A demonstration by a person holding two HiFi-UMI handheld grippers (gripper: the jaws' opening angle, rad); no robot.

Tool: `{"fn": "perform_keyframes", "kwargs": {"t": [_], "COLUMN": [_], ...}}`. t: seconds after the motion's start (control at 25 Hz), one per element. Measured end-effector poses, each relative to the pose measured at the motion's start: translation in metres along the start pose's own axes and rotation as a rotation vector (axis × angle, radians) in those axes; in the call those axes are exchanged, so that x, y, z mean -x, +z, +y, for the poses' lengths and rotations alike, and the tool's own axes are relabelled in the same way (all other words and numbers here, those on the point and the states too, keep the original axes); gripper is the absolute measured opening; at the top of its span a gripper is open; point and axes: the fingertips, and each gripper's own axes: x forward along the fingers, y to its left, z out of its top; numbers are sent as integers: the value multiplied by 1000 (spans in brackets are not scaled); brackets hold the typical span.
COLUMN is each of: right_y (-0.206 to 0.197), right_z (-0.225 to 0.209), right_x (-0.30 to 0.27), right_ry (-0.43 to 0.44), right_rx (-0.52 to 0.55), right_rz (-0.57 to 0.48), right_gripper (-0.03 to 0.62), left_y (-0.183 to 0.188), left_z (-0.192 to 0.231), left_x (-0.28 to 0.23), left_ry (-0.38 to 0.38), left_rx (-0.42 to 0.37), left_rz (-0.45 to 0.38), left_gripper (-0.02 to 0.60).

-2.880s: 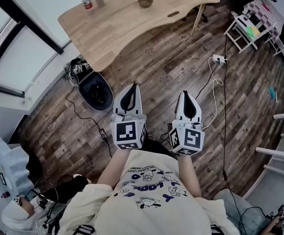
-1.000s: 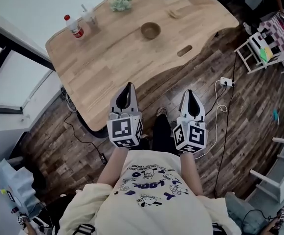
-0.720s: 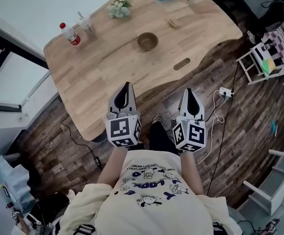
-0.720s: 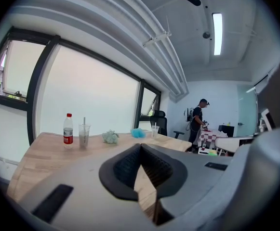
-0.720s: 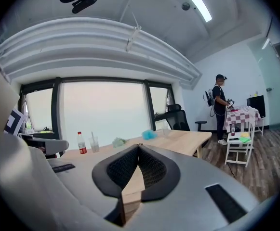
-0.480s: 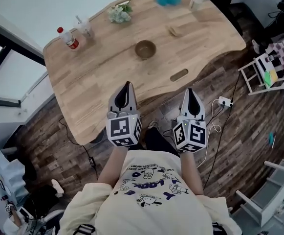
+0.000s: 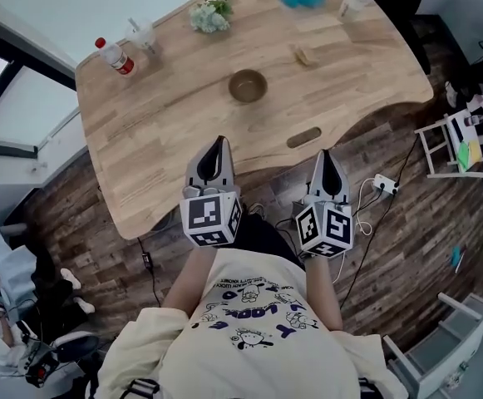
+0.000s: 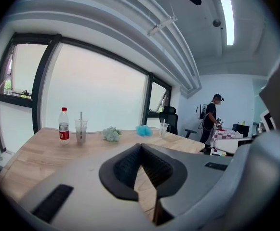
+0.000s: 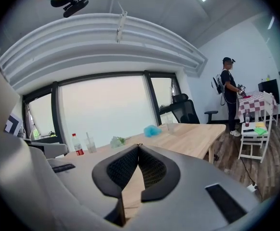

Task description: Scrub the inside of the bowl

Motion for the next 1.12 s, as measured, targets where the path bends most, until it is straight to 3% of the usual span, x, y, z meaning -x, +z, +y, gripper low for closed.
{"fn": "perform_keyframes", "kwargs": {"t": [0.32, 0.8, 1.12], "right_y": [-4, 10, 9], "right_z": [-14, -29, -30], "right_x": [-22, -101, -157], "right_ry": [-10, -54, -71], "right_rx": [-20, 3, 37], "right_rz": [24, 58, 109], "right_gripper": [-3, -3, -3], "left_y": [-6, 6, -12], "left_z": [12, 32, 57], "left_x": [-22, -98, -139], "left_ry": [31, 12, 9], "left_rx": [12, 53, 111], "left_rz": [36, 71, 157], "left_gripper": [29, 29, 29]}}
